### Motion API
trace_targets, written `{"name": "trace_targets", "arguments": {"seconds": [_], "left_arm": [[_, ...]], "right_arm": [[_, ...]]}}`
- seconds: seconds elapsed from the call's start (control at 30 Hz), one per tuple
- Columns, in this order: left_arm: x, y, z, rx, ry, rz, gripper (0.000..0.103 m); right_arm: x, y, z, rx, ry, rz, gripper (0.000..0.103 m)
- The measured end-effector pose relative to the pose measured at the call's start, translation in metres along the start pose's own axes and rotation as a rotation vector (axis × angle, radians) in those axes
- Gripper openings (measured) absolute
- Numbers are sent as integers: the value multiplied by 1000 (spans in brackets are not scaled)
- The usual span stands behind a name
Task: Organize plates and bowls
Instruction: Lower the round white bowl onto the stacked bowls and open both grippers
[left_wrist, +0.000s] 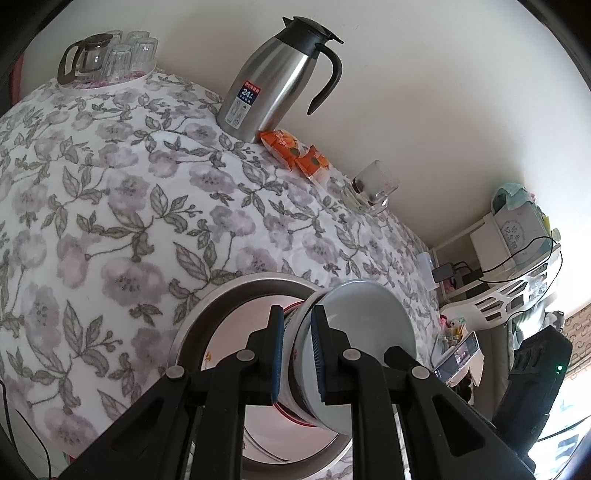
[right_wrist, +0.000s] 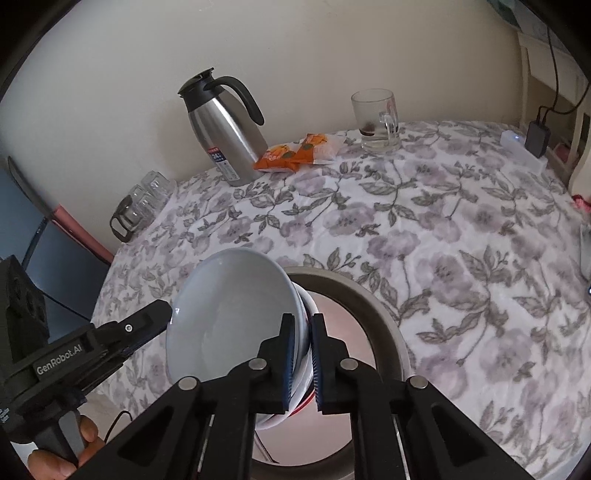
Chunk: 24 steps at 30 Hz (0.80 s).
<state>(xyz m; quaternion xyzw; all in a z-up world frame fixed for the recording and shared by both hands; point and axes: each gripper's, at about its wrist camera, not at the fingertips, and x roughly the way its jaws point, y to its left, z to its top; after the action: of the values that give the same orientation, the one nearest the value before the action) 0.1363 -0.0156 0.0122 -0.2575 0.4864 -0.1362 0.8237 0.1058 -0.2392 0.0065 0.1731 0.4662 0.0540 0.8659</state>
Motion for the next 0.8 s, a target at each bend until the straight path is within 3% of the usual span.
{"name": "trace_targets", "arguments": {"seconds": [0.47,0.53,0.63,0.7,0.8], "left_arm": [[-12,2,-1,21,-42,13,15],[-15,2,-3,37,-51,29,16],[-19,2,-7,63,-63,67,27],[-23,4,-11,87,-79,106,45],[-28,6,-17,118,-96,154,57]], "right_arm": [[-12,1,0,-9,-23,-23,12],[-17,-1,-1,0,-37,-29,18],[-23,-2,-5,-2,-51,-33,20],[-28,0,-10,-16,-65,-41,22],[-35,2,-20,-35,-86,-73,30]]}}
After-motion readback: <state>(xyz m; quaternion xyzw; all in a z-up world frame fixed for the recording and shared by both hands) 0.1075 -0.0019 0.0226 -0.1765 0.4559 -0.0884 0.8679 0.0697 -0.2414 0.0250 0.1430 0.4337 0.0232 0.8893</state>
